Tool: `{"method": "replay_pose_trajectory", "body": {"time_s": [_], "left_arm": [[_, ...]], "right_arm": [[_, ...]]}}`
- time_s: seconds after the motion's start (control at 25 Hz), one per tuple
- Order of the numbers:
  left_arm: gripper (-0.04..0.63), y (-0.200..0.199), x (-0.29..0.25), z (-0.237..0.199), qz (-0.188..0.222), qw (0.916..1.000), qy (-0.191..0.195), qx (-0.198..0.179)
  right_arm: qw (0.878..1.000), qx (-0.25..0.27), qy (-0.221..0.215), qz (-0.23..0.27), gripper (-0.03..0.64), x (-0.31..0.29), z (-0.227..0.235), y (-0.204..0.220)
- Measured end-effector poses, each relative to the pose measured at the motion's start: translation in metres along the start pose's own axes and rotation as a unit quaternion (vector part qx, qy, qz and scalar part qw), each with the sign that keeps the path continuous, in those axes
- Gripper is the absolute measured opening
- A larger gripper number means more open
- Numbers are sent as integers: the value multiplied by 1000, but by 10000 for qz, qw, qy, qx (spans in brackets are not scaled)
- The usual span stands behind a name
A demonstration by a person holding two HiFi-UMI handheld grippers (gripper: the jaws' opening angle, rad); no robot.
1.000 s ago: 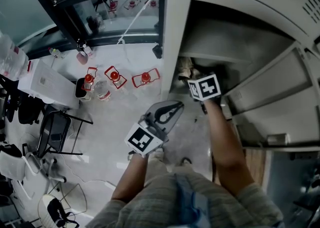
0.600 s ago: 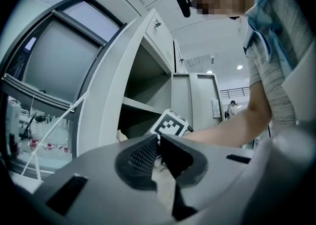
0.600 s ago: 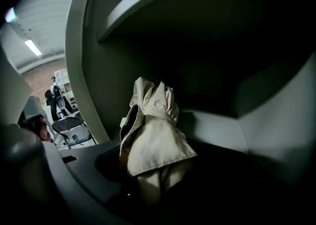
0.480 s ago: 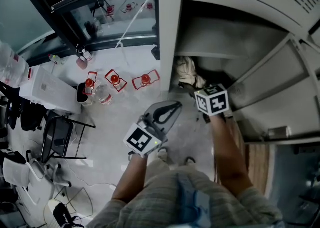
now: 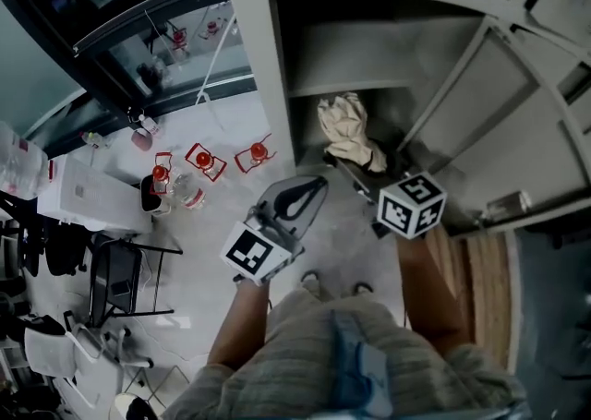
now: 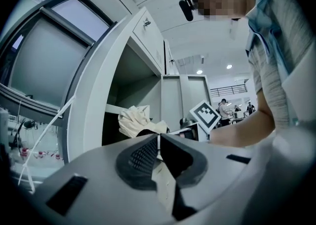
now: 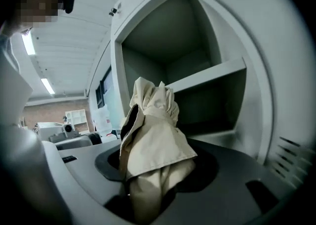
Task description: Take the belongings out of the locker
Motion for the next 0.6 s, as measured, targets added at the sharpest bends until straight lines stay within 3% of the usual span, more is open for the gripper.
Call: {"method": "replay_pose_trajectory", "body": {"time_s": [0.32, 0.6], "left_arm": [[5, -12, -10, 10, -9, 9992, 358, -151], [5, -23, -17, 25, 94, 9980, 587, -235]], "right_arm": [[9966, -268, -229, 748, 233, 51, -14, -5], [9901, -179, -440, 1324, 233, 96, -28, -9]]}}
Point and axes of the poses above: the fingertips, and each gripper's own axes: x backward along the fingers, z to its right, y out of its underside, the point moved 8 cm from there along x, backward along the fingers, and after that the axes turned 7 degrees about -x, right-handed, at the moved point
